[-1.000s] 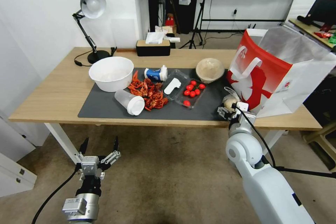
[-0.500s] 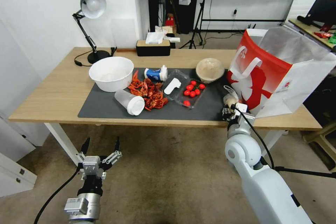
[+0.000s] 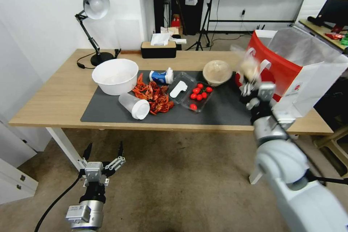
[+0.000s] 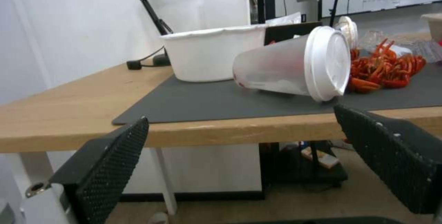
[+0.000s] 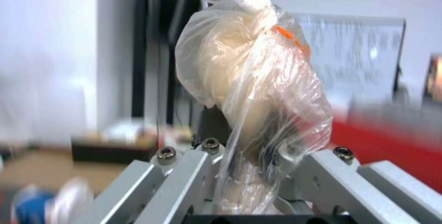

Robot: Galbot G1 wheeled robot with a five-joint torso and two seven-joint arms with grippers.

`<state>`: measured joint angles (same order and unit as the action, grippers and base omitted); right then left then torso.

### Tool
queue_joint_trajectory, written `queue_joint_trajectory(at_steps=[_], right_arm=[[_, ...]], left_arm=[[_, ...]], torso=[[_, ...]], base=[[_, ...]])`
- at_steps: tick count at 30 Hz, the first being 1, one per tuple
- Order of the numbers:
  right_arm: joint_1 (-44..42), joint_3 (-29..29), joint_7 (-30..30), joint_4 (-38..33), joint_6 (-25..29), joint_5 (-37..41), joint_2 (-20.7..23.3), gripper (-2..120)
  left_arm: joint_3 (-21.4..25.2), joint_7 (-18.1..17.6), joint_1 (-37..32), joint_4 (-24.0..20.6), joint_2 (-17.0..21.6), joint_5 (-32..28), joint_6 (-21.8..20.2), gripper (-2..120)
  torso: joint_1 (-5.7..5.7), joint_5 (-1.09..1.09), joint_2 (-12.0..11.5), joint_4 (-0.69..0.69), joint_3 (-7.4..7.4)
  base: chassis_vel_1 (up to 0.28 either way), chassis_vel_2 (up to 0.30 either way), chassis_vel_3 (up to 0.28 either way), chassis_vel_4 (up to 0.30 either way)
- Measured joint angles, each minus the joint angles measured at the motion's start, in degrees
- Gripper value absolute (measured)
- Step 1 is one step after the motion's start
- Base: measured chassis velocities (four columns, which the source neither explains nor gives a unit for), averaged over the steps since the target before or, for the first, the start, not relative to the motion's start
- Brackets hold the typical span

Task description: Pick up the trash from the table and place it into the takeout bag.

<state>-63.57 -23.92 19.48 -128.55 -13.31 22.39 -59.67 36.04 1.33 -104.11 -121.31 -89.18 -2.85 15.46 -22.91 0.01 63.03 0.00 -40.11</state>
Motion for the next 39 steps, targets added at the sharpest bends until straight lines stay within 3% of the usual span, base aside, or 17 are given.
queue_joint_trajectory(at_steps=[9, 19, 24, 26, 28, 33, 36, 39], right_arm=[[10.44, -4.25, 2.99, 5.15, 1.35, 5.49, 5.05, 7], [13.81, -7.73, 11.18, 11.61, -4.01, 13.35, 8.14, 7], [14.42, -6.62, 12.2, 13.9, -5.14, 15.47, 7.65, 25], [14.51, -6.55, 12.31, 14.14, -5.35, 15.67, 7.63, 27], [14.74, -6.24, 12.51, 14.88, -6.1, 16.04, 7.54, 40], [15.0, -5.84, 12.7, 14.93, -6.72, 16.26, 7.27, 54], [15.31, -5.47, 12.92, 14.93, -7.27, 16.5, 7.04, 71], [15.31, -5.39, 12.92, 14.88, -7.43, 16.51, 7.05, 79]], left_arm=[[0.83, 0.02, -0.62, -0.37, 0.03, -0.24, 0.31, 100], [1.04, 0.03, -0.19, -0.38, 0.04, -0.46, 0.36, 100], [0.58, 0.05, 0.22, 0.0, -0.3, -0.18, 0.23, 100], [0.58, 0.05, 0.24, 0.0, -0.32, -0.18, 0.22, 100], [0.72, 0.05, 0.22, 0.02, -0.28, -0.18, 0.17, 100], [0.84, 0.05, 0.07, 0.02, -0.12, -0.18, 0.11, 100], [0.83, 0.05, 0.15, 0.02, -0.3, -0.14, 0.06, 100], [0.82, 0.05, 0.15, 0.01, -0.36, -0.09, 0.04, 100]], torso=[[-0.01, -0.01, 0.0, 0.02, 0.0], [-0.01, -0.01, 0.0, -0.01, 0.0], [-0.01, -0.01, 0.0, 0.01, 0.0], [-0.01, -0.01, 0.0, 0.01, 0.0], [-0.01, -0.01, 0.0, 0.0, 0.0], [-0.01, -0.01, 0.0, 0.0, 0.0], [-0.01, 0.0, 0.0, 0.01, 0.0], [-0.01, -0.01, 0.0, 0.0, 0.0]], base=[[0.0, 0.0, 0.0, 0.0], [0.0, 0.0, 0.0, 0.0], [0.0, 0.0, 0.0, 0.0], [0.0, 0.0, 0.0, 0.0], [0.0, 0.0, 0.0, 0.0], [0.0, 0.0, 0.0, 0.0], [0.0, 0.0, 0.0, 0.0], [0.0, 0.0, 0.0, 0.0]])
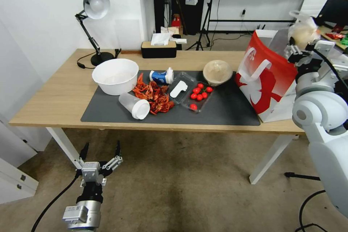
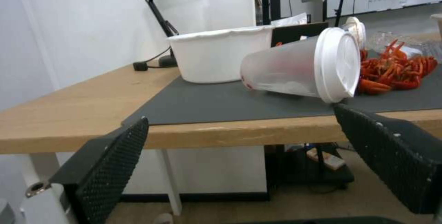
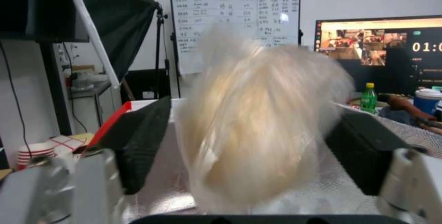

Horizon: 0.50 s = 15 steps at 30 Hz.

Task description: Pick up the trash from the table and place it into the takeout bag.

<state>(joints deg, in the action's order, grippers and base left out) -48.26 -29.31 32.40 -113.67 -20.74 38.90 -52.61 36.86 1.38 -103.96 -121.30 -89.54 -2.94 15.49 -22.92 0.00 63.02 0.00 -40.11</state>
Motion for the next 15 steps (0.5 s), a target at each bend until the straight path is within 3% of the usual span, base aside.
queue_joint_trajectory(at_steps=[7, 15], right_arm=[[-0.55, 0.0, -0.08, -0.49, -0.15, 0.02, 0.19, 99], [-1.23, -0.16, -0.47, -1.62, -0.18, 0.57, 0.29, 100]], left_arm=[[0.13, 0.01, -0.06, -0.19, -0.04, 0.05, -0.01, 100], [0.31, 0.02, -0.38, -0.84, -0.1, 0.06, -0.02, 100]], torso=[[0.0, 0.0, 0.0, 0.0, 0.0], [0.0, 0.0, 0.0, 0.0, 0.01]], base=[[0.0, 0.0, 0.0, 0.0], [0.0, 0.0, 0.0, 0.0]])
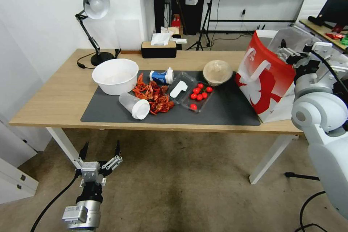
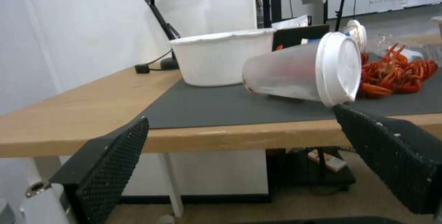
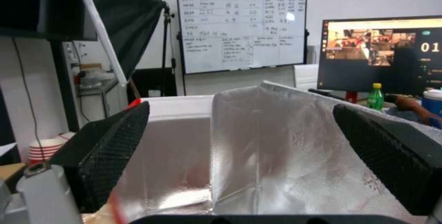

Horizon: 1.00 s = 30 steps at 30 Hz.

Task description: Pick up the trash from the table and place it into the takeout bag.

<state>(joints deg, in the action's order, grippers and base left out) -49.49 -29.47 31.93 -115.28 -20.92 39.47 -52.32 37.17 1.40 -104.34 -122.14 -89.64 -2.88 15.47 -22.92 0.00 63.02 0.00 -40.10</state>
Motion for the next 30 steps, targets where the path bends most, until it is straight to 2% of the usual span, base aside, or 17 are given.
queue_joint_trajectory(at_steps=[7, 8, 10, 13, 15, 17, 18, 19, 21, 23, 24, 25, 28, 30], right_arm=[[-1.06, -0.54, -1.42, -2.39, 1.49, 1.32, 0.16, 100], [-2.52, -0.79, -2.35, -3.94, 3.85, 1.73, 0.34, 100], [-3.88, -0.96, -3.16, -5.18, 4.95, 2.13, 0.53, 100], [-11.78, -0.77, -6.72, -10.1, 9.13, 3.33, 0.61, 100], [-14.35, -0.41, -7.29, -11.35, 10.11, 3.43, 0.27, 100], [-22.25, 0.92, -10.23, -13.69, 13.71, 2.1, -1.36, 100], [-22.25, 0.92, -10.23, -13.69, 13.71, 2.1, -1.36, 100], [-24.63, 1.27, -11.77, -14.01, 15.49, 0.75, -2.01, 100], [-32.11, 2.81, -16.55, -13.17, 23.08, -4.33, -4.2, 100], [-33.15, 2.96, -17.16, -12.88, 24.02, -4.97, -4.49, 100], [-37.1, 3.68, -19.43, -10.97, 28.21, -7.24, -5.44, 100], [-37.1, 3.68, -19.43, -10.97, 28.21, -7.24, -5.44, 100], [-42.53, 4.82, -23.31, -5.06, 37.39, -12.44, -7.04, 100], [-43.46, 5.16, -23.93, -3.0, 39.27, -13.68, -7.43, 100]], left_arm=[[0.22, 0.0, -0.11, -0.57, 0.1, -0.05, -0.03, 100], [0.27, 0.0, -0.2, -0.63, 0.13, -0.07, -0.03, 100], [0.29, 0.01, -0.27, -0.68, 0.16, -0.08, -0.03, 100], [0.36, 0.03, -0.4, -0.69, 0.33, -0.22, -0.03, 100], [0.36, 0.04, -0.39, -0.69, 0.37, -0.29, -0.03, 100], [0.37, 0.15, -0.38, -0.54, 0.56, -0.53, 0.0, 100], [0.37, 0.15, -0.38, -0.54, 0.56, -0.53, 0.0, 100], [0.37, 0.16, -0.38, -0.49, 0.62, -0.58, 0.01, 100], [0.32, 0.22, -0.35, -0.41, 0.88, -0.92, 0.05, 100], [0.32, 0.23, -0.35, -0.41, 0.92, -1.0, 0.05, 100], [0.34, 0.27, -0.33, -0.4, 1.12, -1.43, 0.05, 100], [0.34, 0.27, -0.33, -0.4, 1.12, -1.43, 0.05, 100], [0.52, 0.33, -0.23, -0.14, 1.65, -2.07, 0.05, 100], [0.53, 0.36, -0.2, 0.1, 1.75, -2.18, 0.05, 100]], torso=[[0.0, 0.01, 0.0, 0.0, 0.0], [0.0, 0.0, 0.0, 0.01, 0.0], [-0.01, 0.01, 0.0, 0.01, 0.0], [0.0, 0.0, 0.0, 0.0, 0.0], [0.0, 0.03, 0.01, 0.01, 0.0], [0.0, -0.03, 0.0, -0.01, 0.0], [0.0, -0.03, 0.0, -0.01, 0.0], [0.0, 0.0, 0.0, -0.01, 0.01], [0.01, 0.0, 0.01, -0.01, 0.0], [0.01, -0.01, 0.01, 0.0, 0.0], [0.0, 0.01, 0.01, 0.0, 0.01], [0.0, 0.01, 0.01, 0.0, 0.01], [0.0, 0.01, 0.01, 0.0, 0.0], [0.0, -0.01, 0.01, 0.0, 0.0]], base=[[0.0, 0.0, 0.0, 0.0], [0.0, 0.0, 0.0, 0.0], [0.0, 0.0, 0.0, 0.0], [0.0, 0.0, 0.0, 0.0], [0.0, 0.0, 0.0, 0.0], [0.0, 0.0, 0.0, 0.0], [0.0, 0.0, 0.0, 0.0], [0.0, 0.0, 0.0, 0.0], [0.0, 0.0, 0.0, 0.0], [0.0, 0.0, 0.0, 0.0], [0.0, 0.0, 0.0, 0.0], [0.0, 0.0, 0.0, 0.0], [0.0, 0.0, 0.0, 0.0], [0.0, 0.0, 0.0, 0.0]])
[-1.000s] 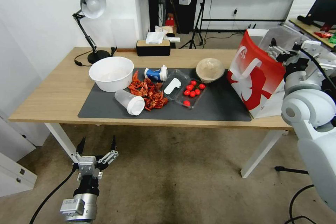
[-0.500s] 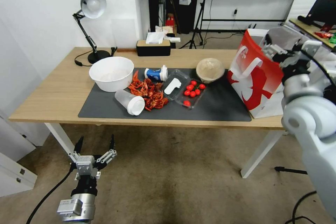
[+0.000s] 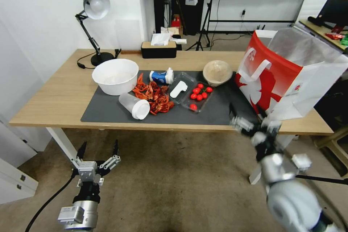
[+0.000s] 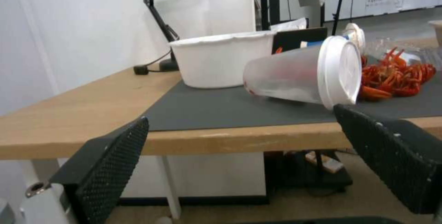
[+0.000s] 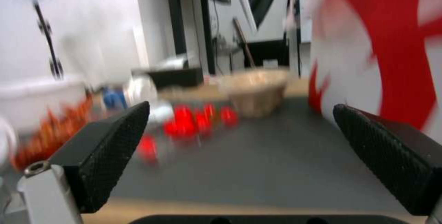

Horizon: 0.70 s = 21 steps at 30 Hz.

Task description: Pick up the trash from the table and place it into the takeout bag.

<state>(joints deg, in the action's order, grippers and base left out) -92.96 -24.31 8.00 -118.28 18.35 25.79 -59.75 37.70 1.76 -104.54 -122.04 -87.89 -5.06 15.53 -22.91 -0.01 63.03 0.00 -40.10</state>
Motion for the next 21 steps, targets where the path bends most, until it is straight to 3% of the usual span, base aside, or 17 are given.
queue_joint_trajectory(at_steps=[8, 21], right_arm=[[-2.01, 2.97, -2.74, 7.14, 5.26, -1.16, -1.48, 100], [-1.89, 3.64, -3.04, 7.16, 5.41, -2.15, -2.2, 100]], left_arm=[[-0.61, 0.34, 0.17, 0.66, 0.09, 0.0, 0.04, 100], [-0.58, 0.73, 0.22, 1.32, 0.17, -0.07, 0.61, 100]], torso=[[0.0, 0.03, 0.0, 0.01, 0.0], [0.0, 0.01, 0.0, 0.01, -0.01]], base=[[0.0, 0.0, 0.0, 0.0], [0.0, 0.0, 0.0, 0.0]])
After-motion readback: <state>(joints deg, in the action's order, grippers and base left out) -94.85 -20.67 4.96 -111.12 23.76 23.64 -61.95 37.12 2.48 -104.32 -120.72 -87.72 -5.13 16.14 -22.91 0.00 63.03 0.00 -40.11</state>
